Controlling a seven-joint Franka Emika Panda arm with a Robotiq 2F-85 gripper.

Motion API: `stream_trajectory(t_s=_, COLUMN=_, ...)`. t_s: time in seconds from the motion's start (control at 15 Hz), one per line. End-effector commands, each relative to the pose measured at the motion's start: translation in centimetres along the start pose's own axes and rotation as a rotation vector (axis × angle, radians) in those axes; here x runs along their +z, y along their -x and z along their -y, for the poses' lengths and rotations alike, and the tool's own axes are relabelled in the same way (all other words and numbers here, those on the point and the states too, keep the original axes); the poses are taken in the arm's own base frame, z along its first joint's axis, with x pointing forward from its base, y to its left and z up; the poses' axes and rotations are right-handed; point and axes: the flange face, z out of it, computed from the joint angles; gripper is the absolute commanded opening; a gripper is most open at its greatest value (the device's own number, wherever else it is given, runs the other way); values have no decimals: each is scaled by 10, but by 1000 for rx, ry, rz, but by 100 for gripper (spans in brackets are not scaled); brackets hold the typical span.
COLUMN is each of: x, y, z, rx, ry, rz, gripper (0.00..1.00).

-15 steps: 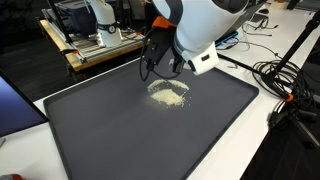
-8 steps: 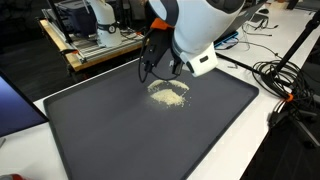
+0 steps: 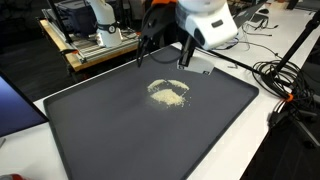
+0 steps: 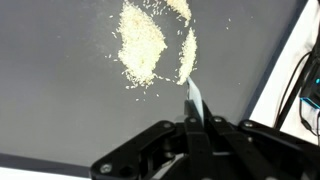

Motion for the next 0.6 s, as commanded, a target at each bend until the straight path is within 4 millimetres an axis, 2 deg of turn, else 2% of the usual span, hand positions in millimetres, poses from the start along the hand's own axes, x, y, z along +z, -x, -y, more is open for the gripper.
stream_trajectory(t_s=0.0, x=-30, y=21, z=25, rx=0, ry=140, rz=13, gripper=1)
stream_trajectory(t_s=0.27, x=-52, y=34, z=48, rx=1, ry=285, rz=-2, gripper=1)
stream_trajectory(t_s=0.53, x=-62, y=47, z=59, rx=50, ry=384, rz=-115, gripper=1)
